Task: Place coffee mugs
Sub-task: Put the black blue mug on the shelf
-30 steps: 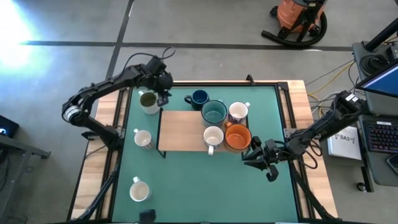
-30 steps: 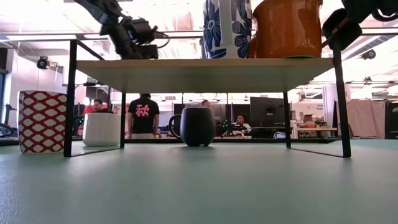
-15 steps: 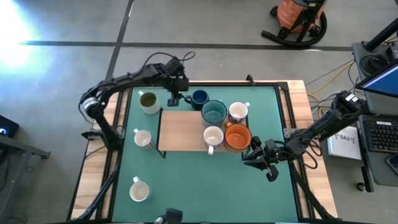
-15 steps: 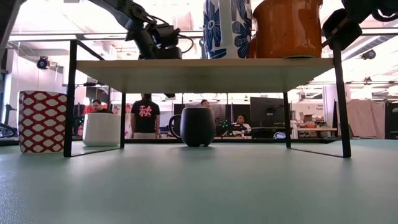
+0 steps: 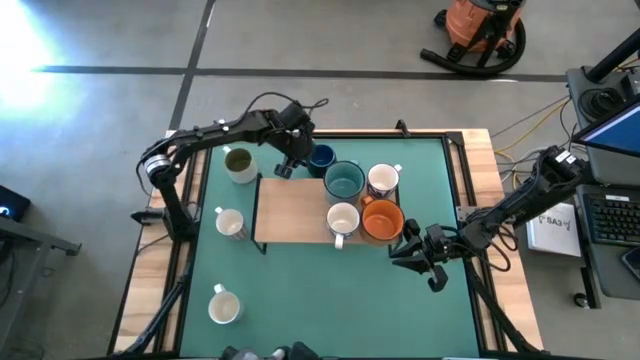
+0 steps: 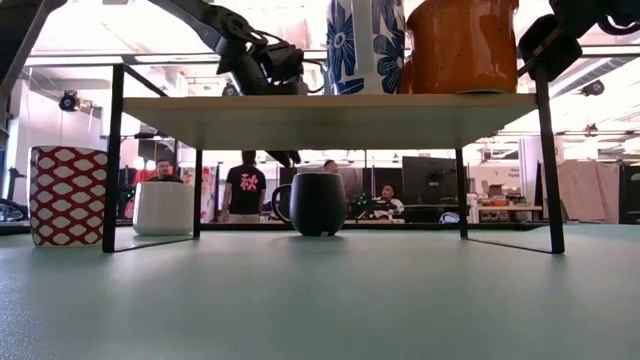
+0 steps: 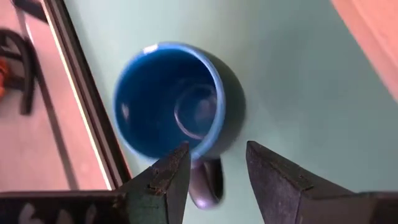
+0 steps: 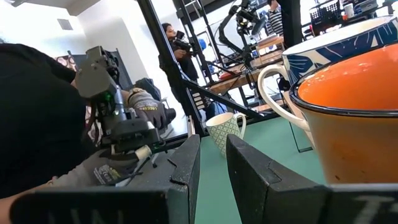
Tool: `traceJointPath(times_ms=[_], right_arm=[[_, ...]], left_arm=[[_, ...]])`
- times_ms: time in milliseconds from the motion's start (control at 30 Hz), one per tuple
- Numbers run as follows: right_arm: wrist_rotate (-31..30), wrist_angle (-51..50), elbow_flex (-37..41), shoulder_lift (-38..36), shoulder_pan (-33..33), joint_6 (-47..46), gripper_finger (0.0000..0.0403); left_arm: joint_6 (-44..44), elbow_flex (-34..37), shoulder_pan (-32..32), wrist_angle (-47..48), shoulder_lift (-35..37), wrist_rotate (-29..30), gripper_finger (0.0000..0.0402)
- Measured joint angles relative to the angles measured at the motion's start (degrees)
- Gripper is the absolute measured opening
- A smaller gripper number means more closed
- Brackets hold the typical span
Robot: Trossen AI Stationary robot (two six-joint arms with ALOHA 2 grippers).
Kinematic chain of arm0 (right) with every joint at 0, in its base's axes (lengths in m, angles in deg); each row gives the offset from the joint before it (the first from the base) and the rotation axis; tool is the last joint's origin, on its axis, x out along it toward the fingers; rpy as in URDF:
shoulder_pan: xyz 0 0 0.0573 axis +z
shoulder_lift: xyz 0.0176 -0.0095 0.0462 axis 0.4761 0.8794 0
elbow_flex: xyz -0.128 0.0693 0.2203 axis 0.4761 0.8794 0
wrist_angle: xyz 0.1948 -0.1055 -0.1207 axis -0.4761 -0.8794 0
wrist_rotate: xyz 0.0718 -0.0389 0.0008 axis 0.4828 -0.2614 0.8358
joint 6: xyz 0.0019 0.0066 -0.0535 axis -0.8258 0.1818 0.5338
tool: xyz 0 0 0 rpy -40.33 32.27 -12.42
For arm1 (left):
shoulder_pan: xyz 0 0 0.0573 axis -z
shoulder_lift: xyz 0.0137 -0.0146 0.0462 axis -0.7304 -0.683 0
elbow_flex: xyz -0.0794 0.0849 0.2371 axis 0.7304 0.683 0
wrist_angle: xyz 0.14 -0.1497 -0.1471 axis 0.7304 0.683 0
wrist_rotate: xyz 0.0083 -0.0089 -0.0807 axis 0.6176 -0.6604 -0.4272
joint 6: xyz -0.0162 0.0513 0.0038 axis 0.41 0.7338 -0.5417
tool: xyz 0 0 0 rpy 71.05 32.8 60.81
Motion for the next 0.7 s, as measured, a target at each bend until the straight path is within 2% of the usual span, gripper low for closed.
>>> traceJointPath(times_ms=[100,500,700], right_arm=[[0.0,0.0,0.0,0.0,0.0,0.0,0.0068],[0.0,-0.5,0.0,0.0,0.0,0.0,0.0068],[0.0,-0.8,0.0,0.0,0.0,0.0,0.0068]], left_arm=[[2.0,-0.1,0.5,-2.4,-1.0,0.0,0.0139],[5.0,-1.0,1.2,-1.9,-4.6,-0.1,0.0137],[4.6,-1.0,1.2,-2.6,-4.8,-0.1,0.0092]])
